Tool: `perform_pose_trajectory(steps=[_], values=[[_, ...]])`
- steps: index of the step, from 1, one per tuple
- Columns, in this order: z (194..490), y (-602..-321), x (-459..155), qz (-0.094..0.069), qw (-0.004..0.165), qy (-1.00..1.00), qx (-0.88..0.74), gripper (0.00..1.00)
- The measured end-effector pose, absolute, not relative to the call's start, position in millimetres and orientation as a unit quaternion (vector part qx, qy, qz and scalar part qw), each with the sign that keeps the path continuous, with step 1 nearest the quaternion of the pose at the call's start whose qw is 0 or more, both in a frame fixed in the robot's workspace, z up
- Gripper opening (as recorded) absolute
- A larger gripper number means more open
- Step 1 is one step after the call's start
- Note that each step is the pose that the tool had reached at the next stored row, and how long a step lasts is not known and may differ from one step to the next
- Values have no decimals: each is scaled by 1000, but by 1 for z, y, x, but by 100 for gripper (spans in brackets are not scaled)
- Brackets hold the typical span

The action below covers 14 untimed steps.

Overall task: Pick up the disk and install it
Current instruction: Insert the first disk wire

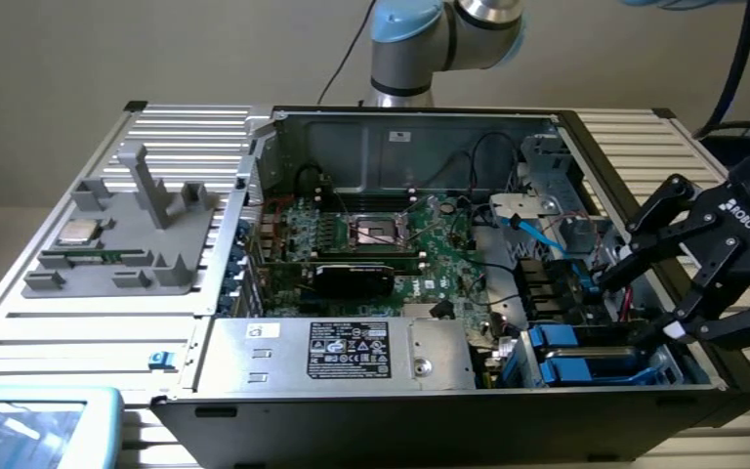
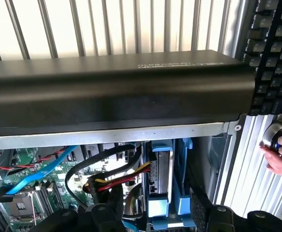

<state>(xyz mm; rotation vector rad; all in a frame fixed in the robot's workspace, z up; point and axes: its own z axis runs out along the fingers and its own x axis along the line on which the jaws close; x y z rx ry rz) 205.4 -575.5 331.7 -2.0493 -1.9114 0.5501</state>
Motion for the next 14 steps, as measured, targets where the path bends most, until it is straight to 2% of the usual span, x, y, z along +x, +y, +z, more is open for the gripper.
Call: perform_pose_trajectory(steps=[4,14], values=[[335,-575,205,191,142,-662,-710,66],[380,-575,204,191,142,-662,-710,66]])
